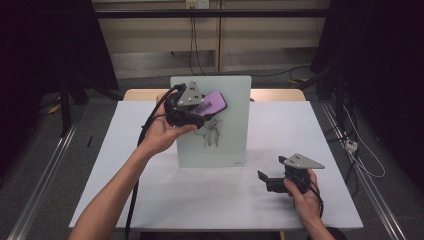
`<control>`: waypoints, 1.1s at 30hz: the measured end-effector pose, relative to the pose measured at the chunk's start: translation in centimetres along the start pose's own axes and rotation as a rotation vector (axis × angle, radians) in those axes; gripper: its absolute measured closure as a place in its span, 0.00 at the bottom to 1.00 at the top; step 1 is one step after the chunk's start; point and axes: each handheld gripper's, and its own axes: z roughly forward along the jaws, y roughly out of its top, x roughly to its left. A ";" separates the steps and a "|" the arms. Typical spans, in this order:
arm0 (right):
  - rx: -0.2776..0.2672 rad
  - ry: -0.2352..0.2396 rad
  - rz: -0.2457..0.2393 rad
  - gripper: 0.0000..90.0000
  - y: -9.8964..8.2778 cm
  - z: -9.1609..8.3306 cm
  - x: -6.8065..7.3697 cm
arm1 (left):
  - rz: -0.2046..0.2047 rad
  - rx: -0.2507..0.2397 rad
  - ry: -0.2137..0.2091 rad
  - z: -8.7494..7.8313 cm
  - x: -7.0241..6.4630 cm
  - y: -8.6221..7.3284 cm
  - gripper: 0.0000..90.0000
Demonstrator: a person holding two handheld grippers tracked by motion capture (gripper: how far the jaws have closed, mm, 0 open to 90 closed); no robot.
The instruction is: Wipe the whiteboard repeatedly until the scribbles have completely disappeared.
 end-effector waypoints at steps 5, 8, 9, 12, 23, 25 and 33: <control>0.002 0.000 -0.002 0.06 0.0 0.0 0.0 | 0.005 0.010 -0.009 0.5 -0.6 -0.4 0.46; 0.002 0.000 -0.002 0.06 0.0 0.0 0.0 | 0.011 0.015 -0.016 0.7 -0.9 -0.6 0.46; 0.002 0.000 -0.002 0.06 0.0 0.0 0.0 | 0.011 0.015 -0.016 0.7 -1.0 -0.7 0.46; 0.002 -0.001 -0.003 0.06 0.0 0.0 0.0 | 0.016 0.030 -0.022 0.9 -1.4 -0.9 0.46; 0.001 -0.001 -0.003 0.06 0.0 0.1 0.0 | -0.003 -0.001 0.004 0.1 -0.4 -0.3 0.46; 0.002 0.000 -0.004 0.06 0.0 0.0 0.0 | -0.009 -0.009 0.024 -0.3 0.1 -0.1 0.46; 0.001 -0.001 -0.004 0.06 0.0 0.0 0.0 | -0.057 -0.052 0.061 -1.3 1.1 -0.1 0.46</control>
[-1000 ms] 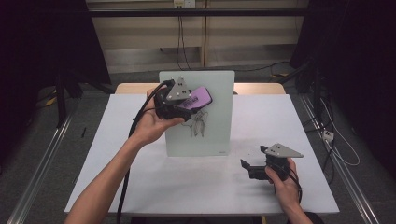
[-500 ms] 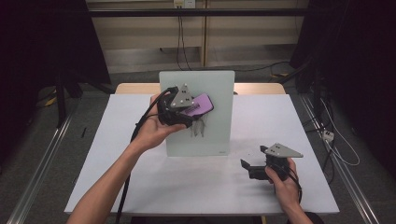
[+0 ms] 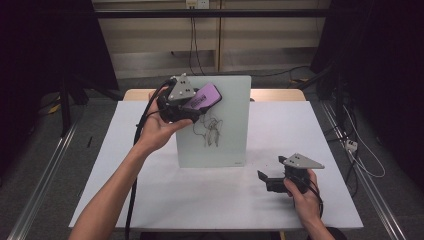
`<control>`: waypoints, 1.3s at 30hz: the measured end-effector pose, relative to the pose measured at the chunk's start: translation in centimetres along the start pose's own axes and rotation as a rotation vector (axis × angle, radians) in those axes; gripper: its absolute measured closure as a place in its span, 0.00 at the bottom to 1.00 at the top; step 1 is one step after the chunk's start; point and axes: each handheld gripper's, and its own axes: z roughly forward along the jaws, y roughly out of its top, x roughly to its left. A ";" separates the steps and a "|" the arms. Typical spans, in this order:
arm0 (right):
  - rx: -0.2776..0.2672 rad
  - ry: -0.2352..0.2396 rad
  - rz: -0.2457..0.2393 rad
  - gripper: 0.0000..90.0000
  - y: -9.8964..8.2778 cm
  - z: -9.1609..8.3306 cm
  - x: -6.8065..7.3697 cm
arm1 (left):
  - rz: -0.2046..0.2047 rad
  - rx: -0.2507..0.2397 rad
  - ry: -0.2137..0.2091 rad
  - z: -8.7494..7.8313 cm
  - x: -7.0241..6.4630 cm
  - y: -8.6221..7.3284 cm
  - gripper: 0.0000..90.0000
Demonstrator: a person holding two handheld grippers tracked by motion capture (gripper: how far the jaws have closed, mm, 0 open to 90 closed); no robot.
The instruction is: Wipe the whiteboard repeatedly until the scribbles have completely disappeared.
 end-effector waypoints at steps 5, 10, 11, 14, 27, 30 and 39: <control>0.000 -0.002 0.002 0.06 0.0 0.0 0.0 | 0.025 0.029 -0.010 0.5 -0.7 -0.2 0.46; 0.001 -0.002 0.000 0.06 0.0 0.0 0.0 | 0.053 0.067 -0.028 1.5 -2.2 -1.0 0.46; 0.001 -0.002 0.000 0.06 0.0 0.0 0.0 | 0.056 0.077 -0.033 1.7 -2.6 -1.2 0.46; 0.001 -0.001 0.000 0.06 0.0 0.0 0.0 | 0.065 0.094 -0.052 2.2 -3.4 -1.8 0.46; 0.001 -0.002 0.000 0.06 0.0 0.0 0.0 | 0.072 0.141 -0.087 2.6 -4.4 -3.3 0.46; 0.001 -0.002 0.000 0.06 0.0 0.0 0.0 | 0.058 0.123 -0.071 2.0 -3.7 -3.0 0.46; 0.000 -0.002 0.000 0.06 0.0 0.0 0.0 | -0.009 0.039 0.013 -0.4 -0.3 -1.6 0.46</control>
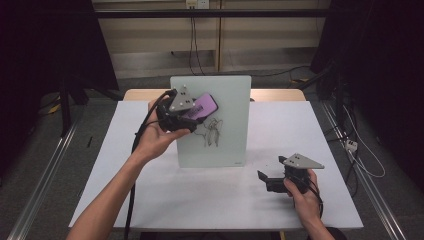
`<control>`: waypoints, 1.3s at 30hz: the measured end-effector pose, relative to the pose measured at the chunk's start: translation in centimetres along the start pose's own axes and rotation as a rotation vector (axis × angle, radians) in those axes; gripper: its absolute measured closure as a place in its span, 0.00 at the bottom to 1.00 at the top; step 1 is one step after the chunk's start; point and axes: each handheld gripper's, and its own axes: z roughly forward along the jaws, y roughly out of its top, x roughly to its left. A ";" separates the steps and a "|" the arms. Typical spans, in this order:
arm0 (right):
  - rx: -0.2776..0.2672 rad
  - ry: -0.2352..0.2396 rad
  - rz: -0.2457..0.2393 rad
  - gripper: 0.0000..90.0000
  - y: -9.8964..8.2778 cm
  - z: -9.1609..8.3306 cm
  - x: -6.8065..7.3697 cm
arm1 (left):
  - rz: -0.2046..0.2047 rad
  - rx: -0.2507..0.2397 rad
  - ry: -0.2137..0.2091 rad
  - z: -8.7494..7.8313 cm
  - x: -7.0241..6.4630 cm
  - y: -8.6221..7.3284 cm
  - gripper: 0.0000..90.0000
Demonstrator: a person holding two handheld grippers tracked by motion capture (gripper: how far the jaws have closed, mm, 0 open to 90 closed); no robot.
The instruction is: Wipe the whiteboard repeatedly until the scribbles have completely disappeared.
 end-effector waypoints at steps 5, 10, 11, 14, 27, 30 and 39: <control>0.001 -0.001 0.002 0.06 0.0 0.0 0.0 | 0.009 0.005 0.011 0.0 -0.1 -0.1 0.46; 0.001 0.000 0.002 0.06 0.0 0.0 0.0 | 0.020 0.028 -0.013 0.6 -1.1 -1.0 0.46; 0.000 0.000 0.001 0.06 0.0 0.0 0.0 | 0.023 0.035 -0.017 0.8 -1.4 -1.2 0.46; 0.001 0.001 0.000 0.06 0.0 0.0 0.1 | 0.037 0.062 -0.033 1.4 -2.6 -2.1 0.45; -0.001 0.000 -0.001 0.06 0.0 0.0 0.1 | 0.048 0.133 -0.082 2.0 -4.8 -5.4 0.45; 0.000 0.000 -0.002 0.06 0.0 0.0 0.1 | 0.052 0.141 -0.087 2.1 -5.0 -5.8 0.45; 0.001 -0.001 -0.002 0.06 0.0 0.1 0.1 | 0.029 0.096 -0.067 1.5 -3.8 -4.6 0.46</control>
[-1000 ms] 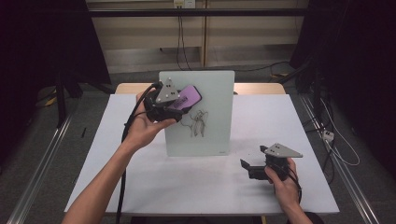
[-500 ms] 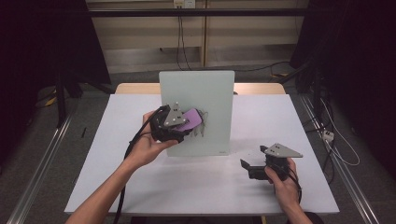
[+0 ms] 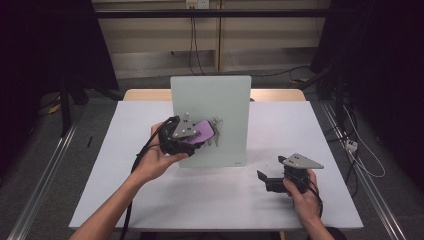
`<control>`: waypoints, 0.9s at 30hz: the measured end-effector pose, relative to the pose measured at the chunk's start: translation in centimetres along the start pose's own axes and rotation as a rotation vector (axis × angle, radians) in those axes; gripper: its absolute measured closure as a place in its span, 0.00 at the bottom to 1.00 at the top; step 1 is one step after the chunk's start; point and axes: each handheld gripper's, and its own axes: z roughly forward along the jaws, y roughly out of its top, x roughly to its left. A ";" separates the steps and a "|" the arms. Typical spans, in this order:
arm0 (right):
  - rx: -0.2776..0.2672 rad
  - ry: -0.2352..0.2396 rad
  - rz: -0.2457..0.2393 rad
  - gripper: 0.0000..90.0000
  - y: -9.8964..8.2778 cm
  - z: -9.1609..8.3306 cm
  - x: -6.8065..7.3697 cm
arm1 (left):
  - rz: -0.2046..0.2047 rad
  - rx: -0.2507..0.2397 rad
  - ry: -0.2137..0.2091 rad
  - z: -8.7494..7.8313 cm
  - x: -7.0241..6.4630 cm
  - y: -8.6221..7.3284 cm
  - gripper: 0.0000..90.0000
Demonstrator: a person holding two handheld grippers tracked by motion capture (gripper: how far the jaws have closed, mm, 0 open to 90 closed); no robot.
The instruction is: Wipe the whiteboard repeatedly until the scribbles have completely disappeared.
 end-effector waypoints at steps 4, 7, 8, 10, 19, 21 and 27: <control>0.000 0.001 -0.002 0.06 0.0 0.0 0.0 | -0.017 -0.036 0.020 -0.8 1.4 1.5 0.46; 0.000 0.001 -0.001 0.06 0.0 0.0 0.0 | -0.039 -0.065 0.028 -1.0 2.0 2.2 0.46; -0.001 0.000 -0.002 0.06 0.0 0.0 0.0 | -0.043 -0.069 0.030 -0.9 2.0 2.3 0.45; 0.000 0.001 -0.002 0.06 0.0 0.0 0.0 | -0.032 -0.070 0.035 -0.7 1.8 2.3 0.45; -0.001 0.002 -0.005 0.06 0.0 0.0 0.1 | 0.021 -0.025 -0.020 1.5 -0.5 2.1 0.45; -0.001 0.001 -0.006 0.06 0.0 0.0 0.1 | 0.032 -0.003 -0.039 1.9 -1.0 2.1 0.45; -0.005 0.001 -0.004 0.06 0.0 -0.1 0.0 | 0.055 0.037 -0.068 2.9 -2.0 1.9 0.45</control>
